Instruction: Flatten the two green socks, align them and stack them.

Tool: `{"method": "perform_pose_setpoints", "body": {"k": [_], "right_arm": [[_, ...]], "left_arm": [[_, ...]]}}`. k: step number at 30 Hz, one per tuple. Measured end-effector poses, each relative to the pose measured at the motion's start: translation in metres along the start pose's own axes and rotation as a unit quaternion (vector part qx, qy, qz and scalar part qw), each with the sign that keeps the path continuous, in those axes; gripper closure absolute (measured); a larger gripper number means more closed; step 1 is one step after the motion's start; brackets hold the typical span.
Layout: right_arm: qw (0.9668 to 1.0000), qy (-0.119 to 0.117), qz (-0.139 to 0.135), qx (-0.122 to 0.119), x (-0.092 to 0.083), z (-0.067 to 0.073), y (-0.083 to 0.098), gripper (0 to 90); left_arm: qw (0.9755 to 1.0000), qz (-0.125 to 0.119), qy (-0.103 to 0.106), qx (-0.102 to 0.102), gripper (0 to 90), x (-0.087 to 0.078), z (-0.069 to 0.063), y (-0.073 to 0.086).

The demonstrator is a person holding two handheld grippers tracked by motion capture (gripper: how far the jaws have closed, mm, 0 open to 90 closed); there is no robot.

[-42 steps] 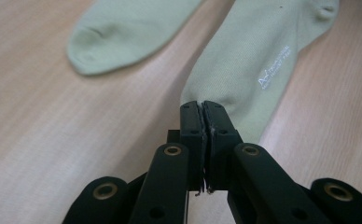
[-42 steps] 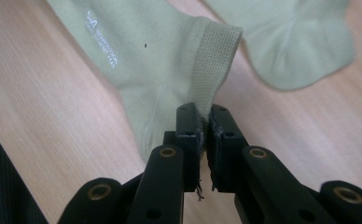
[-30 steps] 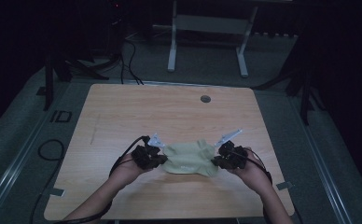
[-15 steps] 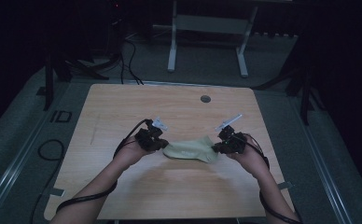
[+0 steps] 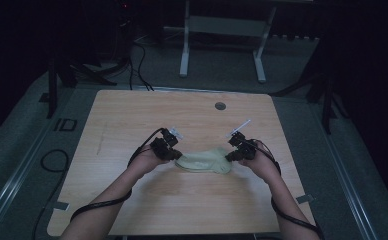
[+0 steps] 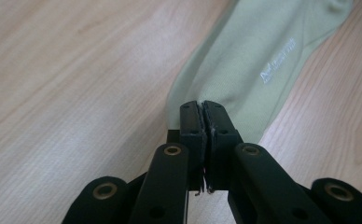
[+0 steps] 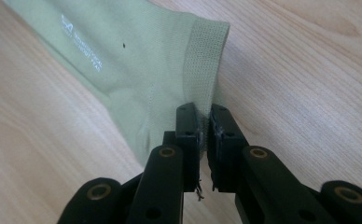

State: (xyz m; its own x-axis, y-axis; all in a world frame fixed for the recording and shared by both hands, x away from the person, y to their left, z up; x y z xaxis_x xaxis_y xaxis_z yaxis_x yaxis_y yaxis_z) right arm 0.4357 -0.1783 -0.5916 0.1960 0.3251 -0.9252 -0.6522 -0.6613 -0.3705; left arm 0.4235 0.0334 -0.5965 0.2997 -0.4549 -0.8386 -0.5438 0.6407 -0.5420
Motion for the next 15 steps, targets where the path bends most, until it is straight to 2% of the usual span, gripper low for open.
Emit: {"method": "perform_pose_setpoints", "body": {"k": [8, 15], "right_arm": [[0.9999, 0.002, 0.01, 0.011, 0.016, -0.007, 0.002, 82.6], [0.9999, 0.003, 0.013, 0.011, 0.02, -0.007, 0.002, 81.4]], "left_arm": [[0.9999, 0.008, 0.003, -0.009, 86.9, 0.012, 0.002, 0.004], [0.9999, 0.012, 0.0, -0.005, 85.3, 0.017, 0.003, 0.006]]}}
Point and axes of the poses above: each handheld gripper's, and its own axes: x roughly forward along the jaws, y roughly out of its underside, z roughly to its left, the point moved 9 cm from there along x, roughly forward along the jaws, and after that the axes turned 1 degree about -y, right-handed, at the moved point
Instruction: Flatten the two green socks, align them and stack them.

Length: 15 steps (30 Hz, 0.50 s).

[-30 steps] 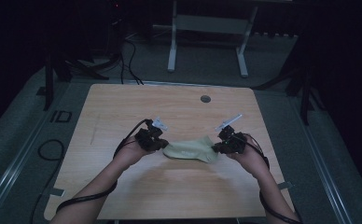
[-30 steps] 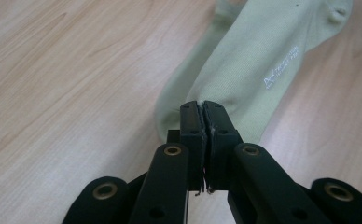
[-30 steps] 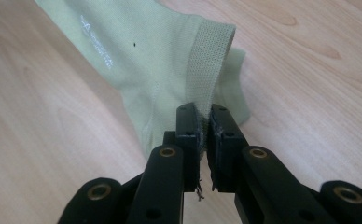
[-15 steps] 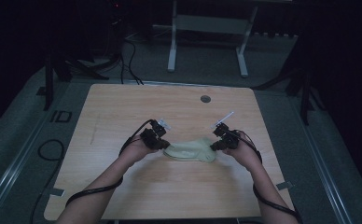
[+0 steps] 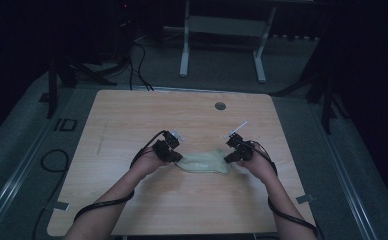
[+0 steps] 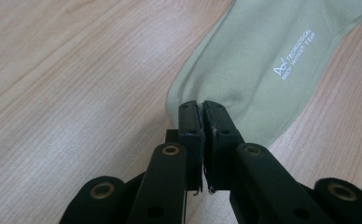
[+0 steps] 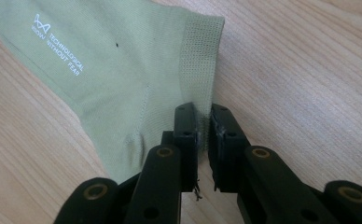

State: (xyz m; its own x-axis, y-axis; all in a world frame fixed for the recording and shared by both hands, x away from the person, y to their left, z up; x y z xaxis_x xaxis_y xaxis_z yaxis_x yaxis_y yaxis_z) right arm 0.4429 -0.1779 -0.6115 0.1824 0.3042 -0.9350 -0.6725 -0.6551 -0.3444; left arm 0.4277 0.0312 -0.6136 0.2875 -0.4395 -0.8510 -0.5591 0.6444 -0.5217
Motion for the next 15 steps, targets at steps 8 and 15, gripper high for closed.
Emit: {"method": "perform_pose_setpoints", "body": {"k": [8, 15], "right_arm": [[0.9998, 0.016, -0.004, -0.009, -0.004, 0.0, -0.002, 61.2], [0.999, 0.013, -0.038, -0.017, -0.018, 0.006, -0.011, 38.7]], "left_arm": [[1.0, -0.005, 0.004, 0.0, 58.8, -0.002, -0.003, -0.001], [0.9991, -0.037, 0.017, -0.006, 28.9, -0.015, -0.012, -0.011]]}}
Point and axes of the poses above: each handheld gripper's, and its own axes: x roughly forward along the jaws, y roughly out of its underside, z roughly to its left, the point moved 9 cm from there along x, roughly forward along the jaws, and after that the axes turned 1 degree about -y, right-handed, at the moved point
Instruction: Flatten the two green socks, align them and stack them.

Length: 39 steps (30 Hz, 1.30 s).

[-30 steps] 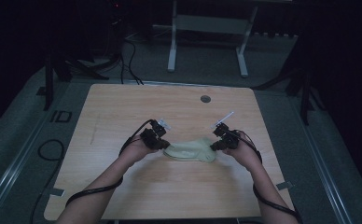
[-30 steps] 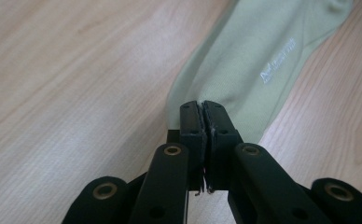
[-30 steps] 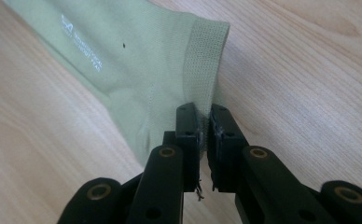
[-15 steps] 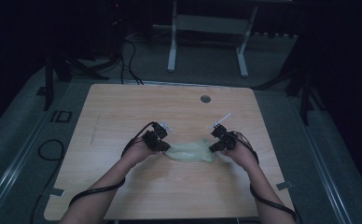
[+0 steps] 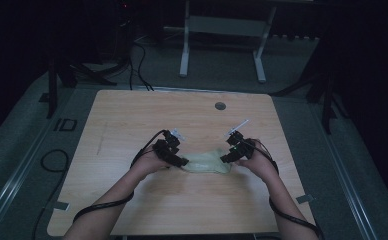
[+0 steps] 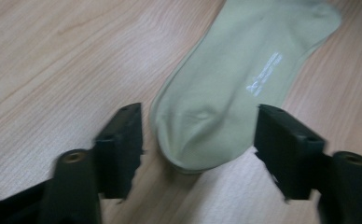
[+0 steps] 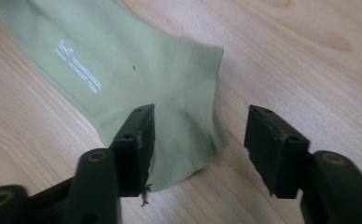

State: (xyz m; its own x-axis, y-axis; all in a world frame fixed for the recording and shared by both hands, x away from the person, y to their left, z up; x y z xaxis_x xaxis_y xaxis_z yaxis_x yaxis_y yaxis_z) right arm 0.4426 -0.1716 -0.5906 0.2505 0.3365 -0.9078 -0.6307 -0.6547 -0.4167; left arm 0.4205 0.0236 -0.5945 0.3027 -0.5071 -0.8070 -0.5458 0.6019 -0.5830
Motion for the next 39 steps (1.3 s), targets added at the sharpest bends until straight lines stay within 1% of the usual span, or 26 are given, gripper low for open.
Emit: {"method": "perform_pose_setpoints", "body": {"k": [1, 2, 3, 4, 5, 6, 7, 8, 11, 13, 14, 15, 17, 19, 22, 24, 26, 28, 29, 30, 31, 33, 34, 36, 38, 39], "right_arm": [[1.0, 0.0, -0.007, -0.003, -0.002, 0.001, -0.002, 35.7], [0.9999, 0.001, -0.014, 0.001, -0.004, 0.002, -0.003, 33.7], [0.9998, -0.001, -0.02, 0.006, -0.006, 0.002, -0.005, 28.4], [0.9998, -0.009, -0.012, 0.011, -0.006, 0.004, -0.003, 20.4], [0.9997, -0.017, -0.006, 0.013, -0.006, 0.005, -0.003, 19.5], [0.9997, -0.02, -0.01, 0.013, -0.007, 0.006, -0.003, 19.8], [0.9995, -0.024, -0.015, 0.013, -0.008, 0.007, -0.003, 18.4], [0.9994, -0.025, -0.018, 0.014, -0.008, 0.007, -0.003, 18.3], [0.9993, -0.01, -0.032, 0.013, -0.011, 0.004, -0.002, 17.8], [0.9989, -0.008, -0.043, 0.017, -0.013, 0.002, -0.002, 16.2], [0.9986, -0.005, -0.05, 0.018, -0.014, 0.001, -0.001, 14.7], [0.9983, -0.001, -0.056, 0.018, -0.014, 0.001, 0.0, 14.3], [0.9977, 0.005, -0.065, 0.019, -0.015, -0.001, 0.003, 14.2], [0.9974, 0.007, -0.068, 0.021, -0.015, -0.003, 0.006, 14.2], [0.9968, 0.009, -0.075, 0.027, -0.016, -0.006, 0.012, 14.1], [0.9961, 0.01, -0.082, 0.033, -0.017, -0.008, 0.015, 14.1], [0.996, 0.012, -0.083, 0.034, -0.018, -0.009, 0.02, 13.9], [0.9957, 0.014, -0.083, 0.037, -0.018, -0.011, 0.025, 13.8], [0.9957, 0.014, -0.083, 0.037, -0.018, -0.011, 0.025, 13.8], [0.9954, 0.016, -0.086, 0.04, -0.019, -0.013, 0.03, 13.8], [0.9954, 0.02, -0.085, 0.04, -0.019, -0.014, 0.033, 13.8], [0.9947, 0.023, -0.091, 0.043, -0.021, -0.016, 0.038, 12.9], [0.9943, 0.025, -0.093, 0.046, -0.022, -0.017, 0.04, 12.8], [0.994, 0.027, -0.095, 0.048, -0.023, -0.019, 0.043, 12.8], [0.9933, 0.031, -0.098, 0.053, -0.025, -0.021, 0.048, 12.6], [0.9932, 0.032, -0.098, 0.054, -0.025, -0.022, 0.051, 12.5]], "left_arm": [[1.0, -0.003, 0.001, 0.0, 24.0, -0.001, -0.002, -0.001], [1.0, -0.007, 0.0, -0.001, 21.5, -0.002, -0.003, -0.002], [0.9999, -0.014, -0.001, -0.004, 16.8, -0.003, -0.004, -0.003], [0.9999, -0.016, -0.004, -0.002, 13.0, -0.004, -0.005, -0.004], [0.9998, -0.02, -0.005, -0.003, 12.3, -0.005, -0.005, -0.004], [0.9997, -0.025, -0.002, -0.006, 9.3, -0.006, -0.006, -0.005], [0.9995, -0.029, -0.005, -0.009, 7.0, -0.007, -0.006, -0.005], [0.9993, -0.036, -0.01, -0.01, 7.0, -0.009, -0.006, -0.005], [0.998, -0.056, -0.024, -0.016, 5.9, -0.012, -0.002, -0.006], [0.9976, -0.06, -0.029, -0.019, 5.8, -0.015, 0.0, -0.005], [0.9971, -0.065, -0.03, -0.024, 5.8, -0.015, 0.0, -0.004], [0.9971, -0.066, -0.027, -0.027, 5.8, -0.016, 0.0, -0.003], [0.9966, -0.069, -0.031, -0.032, 3.9, -0.016, 0.002, 0.0], [0.9962, -0.069, -0.031, -0.042, 2.5, -0.016, 0.002, 0.004], [0.9958, -0.073, -0.036, -0.043, 2.4, -0.017, 0.004, 0.01], [0.9953, -0.077, -0.033, -0.048, 2.4, -0.017, 0.004, 0.015], [0.9952, -0.076, -0.032, -0.052, 2.4, -0.018, 0.004, 0.02], [0.9957, -0.07, -0.034, -0.049, 2.4, -0.018, 0.005, 0.026], [0.9957, -0.07, -0.034, -0.049, 2.4, -0.018, 0.005, 0.026], [0.996, -0.068, -0.038, -0.043, 2.4, -0.018, 0.006, 0.032], [0.9962, -0.066, -0.037, -0.044, 2.4, -0.019, 0.006, 0.036], [0.9961, -0.066, -0.037, -0.045, 2.5, -0.019, 0.006, 0.039], [0.9955, -0.072, -0.038, -0.048, 2.5, -0.021, 0.008, 0.044], [0.9951, -0.075, -0.038, -0.053, 2.5, -0.022, 0.008, 0.047], [0.9947, -0.076, -0.041, -0.056, 2.5, -0.025, 0.009, 0.052], [0.9948, -0.074, -0.042, -0.055, 2.5, -0.026, 0.01, 0.055]]}}
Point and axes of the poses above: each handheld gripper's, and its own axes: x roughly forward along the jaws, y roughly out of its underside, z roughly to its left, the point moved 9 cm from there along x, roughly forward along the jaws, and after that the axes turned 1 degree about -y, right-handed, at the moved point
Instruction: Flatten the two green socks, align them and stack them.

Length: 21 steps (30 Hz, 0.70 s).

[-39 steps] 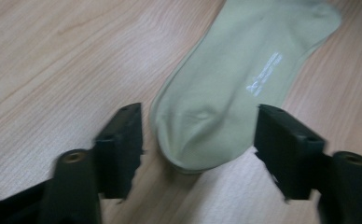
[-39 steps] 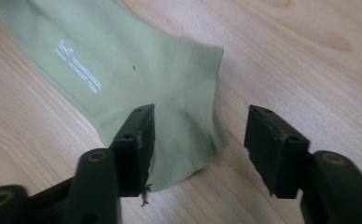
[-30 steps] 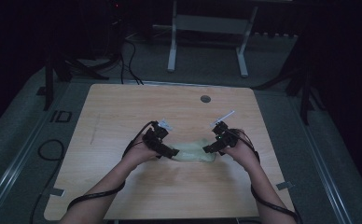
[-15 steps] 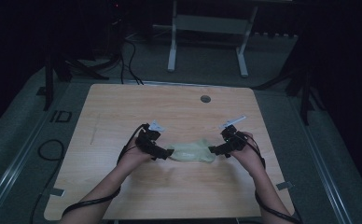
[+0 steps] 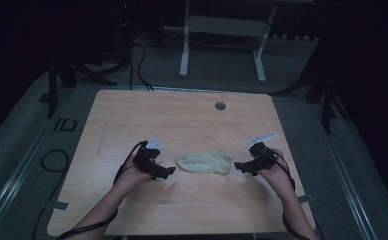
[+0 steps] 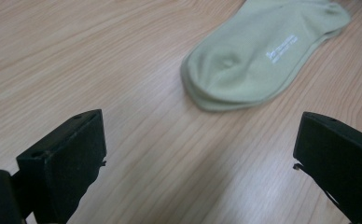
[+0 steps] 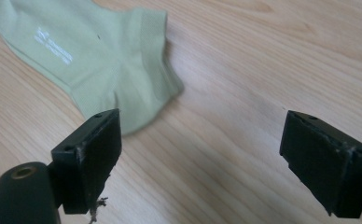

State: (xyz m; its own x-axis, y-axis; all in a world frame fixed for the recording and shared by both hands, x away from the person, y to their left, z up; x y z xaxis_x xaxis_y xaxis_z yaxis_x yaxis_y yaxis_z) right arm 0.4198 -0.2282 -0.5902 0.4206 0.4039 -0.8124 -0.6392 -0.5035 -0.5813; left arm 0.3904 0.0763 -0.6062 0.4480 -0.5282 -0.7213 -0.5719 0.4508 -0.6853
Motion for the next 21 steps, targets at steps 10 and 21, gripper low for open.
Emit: {"method": "perform_pose_setpoints", "body": {"k": [10, 21], "right_arm": [[0.9993, 0.021, -0.021, 0.022, -0.012, -0.015, 0.026, 11.8], [0.9974, 0.046, -0.043, 0.036, -0.023, -0.027, 0.059, 11.8]], "left_arm": [[0.9997, -0.012, -0.018, -0.012, 2.5, -0.022, 0.014, 0.026], [0.9982, -0.026, -0.046, -0.03, 2.6, -0.043, 0.03, 0.055]]}}
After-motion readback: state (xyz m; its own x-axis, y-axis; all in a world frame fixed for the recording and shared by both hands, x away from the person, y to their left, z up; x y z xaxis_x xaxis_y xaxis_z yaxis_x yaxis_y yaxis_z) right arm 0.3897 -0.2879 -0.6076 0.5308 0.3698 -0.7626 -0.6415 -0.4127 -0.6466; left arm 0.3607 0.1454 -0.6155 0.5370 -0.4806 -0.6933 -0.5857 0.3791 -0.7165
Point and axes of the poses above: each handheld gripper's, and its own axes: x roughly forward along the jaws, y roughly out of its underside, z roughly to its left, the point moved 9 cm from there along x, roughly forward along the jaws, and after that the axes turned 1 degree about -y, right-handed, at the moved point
